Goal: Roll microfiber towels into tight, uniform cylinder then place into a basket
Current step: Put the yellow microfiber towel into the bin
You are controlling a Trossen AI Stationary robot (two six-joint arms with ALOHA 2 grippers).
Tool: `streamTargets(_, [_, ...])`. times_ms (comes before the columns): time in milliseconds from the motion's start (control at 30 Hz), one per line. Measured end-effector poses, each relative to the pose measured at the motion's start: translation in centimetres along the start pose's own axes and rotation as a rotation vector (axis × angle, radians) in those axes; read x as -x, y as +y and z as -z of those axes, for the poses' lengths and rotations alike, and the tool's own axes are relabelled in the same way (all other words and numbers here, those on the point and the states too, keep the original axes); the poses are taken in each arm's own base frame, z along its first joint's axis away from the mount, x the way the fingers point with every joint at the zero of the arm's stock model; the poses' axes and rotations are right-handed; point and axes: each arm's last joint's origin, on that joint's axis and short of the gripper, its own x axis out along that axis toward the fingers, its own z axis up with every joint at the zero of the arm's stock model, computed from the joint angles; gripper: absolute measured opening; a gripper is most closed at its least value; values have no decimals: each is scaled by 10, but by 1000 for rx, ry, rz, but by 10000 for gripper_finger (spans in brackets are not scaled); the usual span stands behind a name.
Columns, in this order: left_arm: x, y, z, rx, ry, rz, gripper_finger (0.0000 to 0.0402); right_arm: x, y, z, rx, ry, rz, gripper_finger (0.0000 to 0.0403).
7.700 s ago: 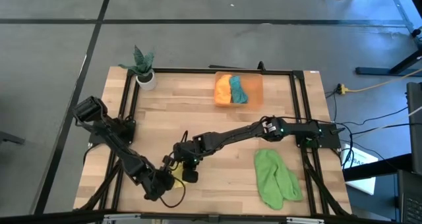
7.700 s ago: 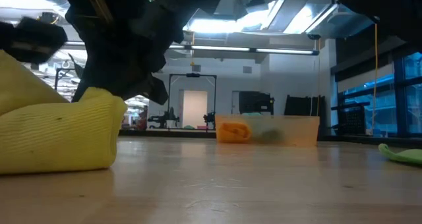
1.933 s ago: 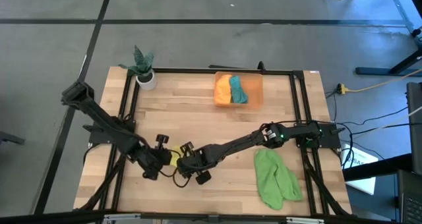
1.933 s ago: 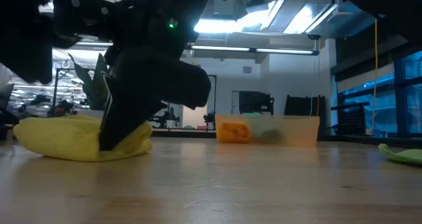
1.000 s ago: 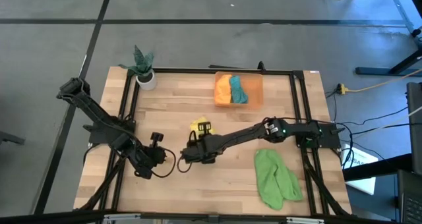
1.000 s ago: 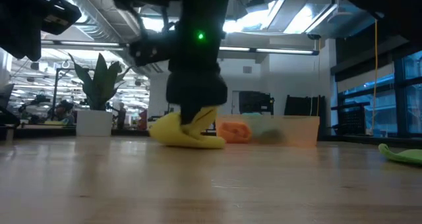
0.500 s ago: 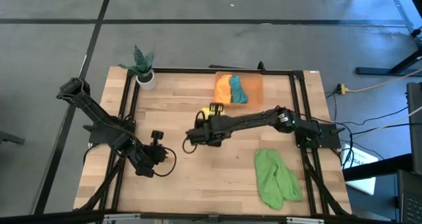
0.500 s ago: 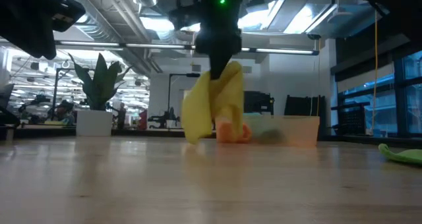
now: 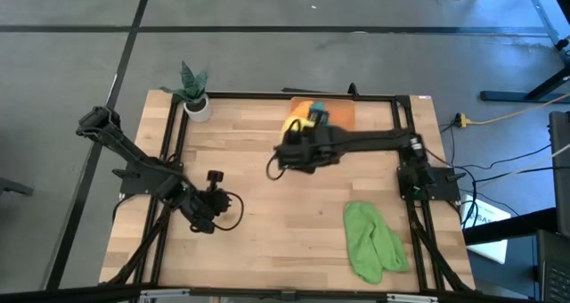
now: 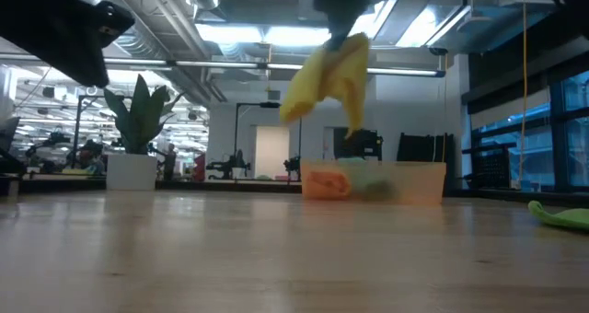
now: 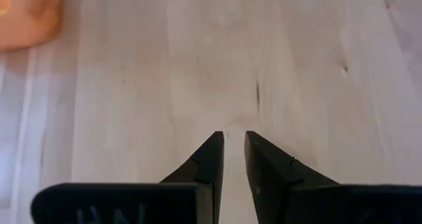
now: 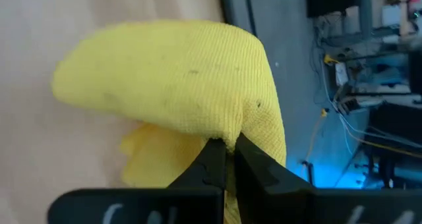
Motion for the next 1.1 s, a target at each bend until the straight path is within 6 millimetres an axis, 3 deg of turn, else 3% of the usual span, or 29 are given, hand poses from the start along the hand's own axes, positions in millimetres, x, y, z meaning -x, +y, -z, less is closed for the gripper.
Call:
streamTargets(100, [-2, 3, -2, -2, -6, -9, 55, -5, -19, 17, -25, 39, 22, 13])
streamTargets(267, [-5, 8, -7, -9, -27, -20, 55, -30, -40, 55, -76, 152, 93, 13])
streamTargets(400, [-7, 14, -11, -9, -40, -32, 55, -55, -53, 83, -53, 248, 121, 13])
streamTargets(533, [-10, 20, -13, 15, -39, -49, 55, -86, -62, 98, -16, 304, 123, 13])
streamTargets(767, [-15, 30, -15, 35, -27, -80, 55, -141, -67, 107, -14, 298, 117, 13])
streamTargets(1100, [-17, 38, -16, 16, -15, -100, 55, -163, -54, 91, -46, 64, -57, 13])
